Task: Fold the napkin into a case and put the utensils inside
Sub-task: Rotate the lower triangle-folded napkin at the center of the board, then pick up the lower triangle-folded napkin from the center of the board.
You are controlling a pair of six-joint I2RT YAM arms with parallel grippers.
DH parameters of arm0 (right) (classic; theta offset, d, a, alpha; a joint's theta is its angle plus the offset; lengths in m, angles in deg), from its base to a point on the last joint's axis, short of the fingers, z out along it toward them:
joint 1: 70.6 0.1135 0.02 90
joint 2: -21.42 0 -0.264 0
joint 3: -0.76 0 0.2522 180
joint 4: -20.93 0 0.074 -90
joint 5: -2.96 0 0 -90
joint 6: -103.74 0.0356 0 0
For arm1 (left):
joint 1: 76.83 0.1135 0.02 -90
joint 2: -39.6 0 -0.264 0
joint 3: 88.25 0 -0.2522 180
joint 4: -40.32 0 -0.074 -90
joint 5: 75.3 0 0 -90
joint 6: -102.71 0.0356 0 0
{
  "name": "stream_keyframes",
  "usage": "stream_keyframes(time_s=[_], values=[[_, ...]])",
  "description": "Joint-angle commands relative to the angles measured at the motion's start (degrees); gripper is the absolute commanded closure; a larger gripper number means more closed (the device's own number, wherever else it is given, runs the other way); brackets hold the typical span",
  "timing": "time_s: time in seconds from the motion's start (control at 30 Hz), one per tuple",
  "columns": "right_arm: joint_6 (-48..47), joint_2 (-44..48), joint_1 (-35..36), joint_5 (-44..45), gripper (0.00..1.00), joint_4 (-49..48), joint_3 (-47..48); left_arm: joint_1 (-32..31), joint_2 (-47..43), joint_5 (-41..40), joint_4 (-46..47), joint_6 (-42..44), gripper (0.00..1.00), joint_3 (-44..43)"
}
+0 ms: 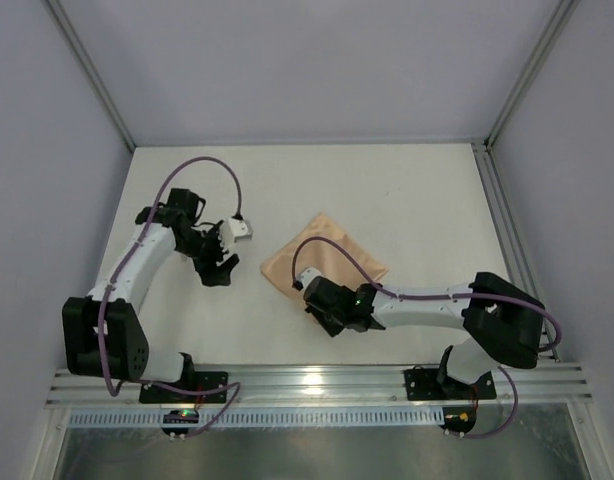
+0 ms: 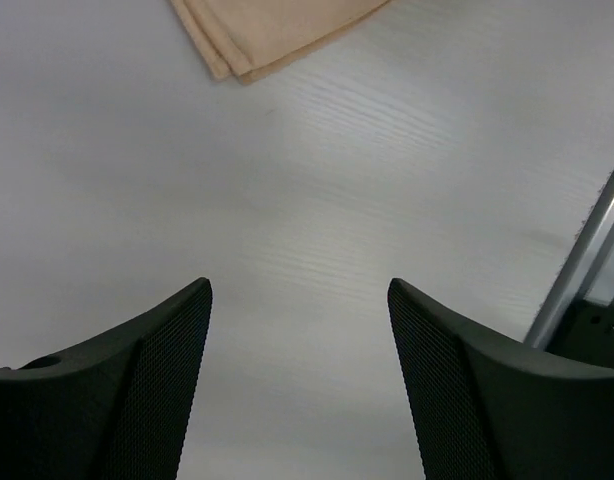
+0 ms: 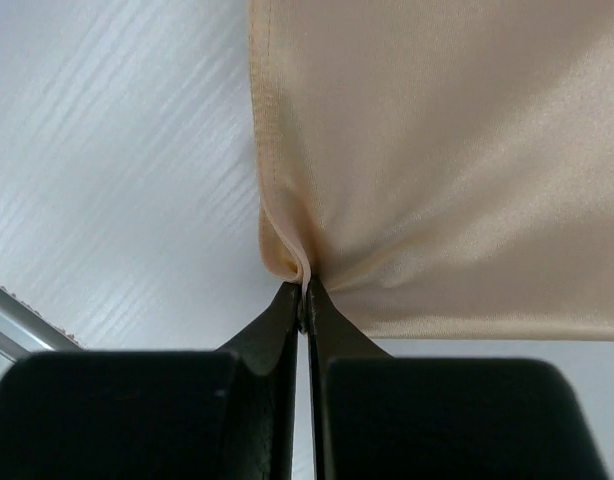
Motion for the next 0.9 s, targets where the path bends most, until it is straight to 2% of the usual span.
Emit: stream_keyframes(time_s=[0.0,0.07,0.13,0.2,0.23,0.27,0.33,0.53,0.73,0.83,0.87], values=[[3.54,3.4,-0.07,-1.06,0.97,-2.6,-4.39,-7.09,-0.99,-2.87,0.42,19.25,0.26,2.48],[3.45,5.85,-0.07,-1.24,0.97,-2.34,-5.19,-11.57,-0.21,-2.87,7.89,21.46,0.26,4.24],[3.89,7.79,-0.07,-0.45,0.97,-1.98,-6.6,-13.08,1.37,-2.09,15.34,22.17,0.25,5.83],[3.54,11.66,-0.15,-1.15,0.97,-3.73,-8.7,-14.32,4.61,0.63,15.3,26.02,0.25,5.22],[3.54,12.72,-0.07,-0.71,0.97,-4.18,-9.15,-14.49,5.5,1.34,14.95,31.79,0.24,5.31],[3.54,13.6,-0.15,-0.36,0.97,-4.53,-9.59,-14.67,6.21,1.52,15.82,33.58,0.23,5.66],[3.62,15.53,-0.07,-0.18,0.97,-4.62,-10.38,-16.68,7.97,1.0,19.75,32.74,0.22,6.45],[7.04,15.19,-0.07,-0.36,0.97,-6.2,-11.96,-22.65,11.83,-1.64,23.55,32.28,0.23,7.76],[9.6,18.26,-0.33,0.35,0.97,-7.96,-14.69,-23.81,14.03,-5.94,27.15,34.83,0.3,10.75],[10.04,20.28,-0.59,-0.09,0.97,-8.57,-15.74,-23.81,16.14,-7.35,29.17,35.18,0.37,10.32],[10.04,20.81,-0.68,-0.09,0.97,-8.57,-15.83,-23.81,17.02,-7.18,29.88,35.01,0.42,9.97]])
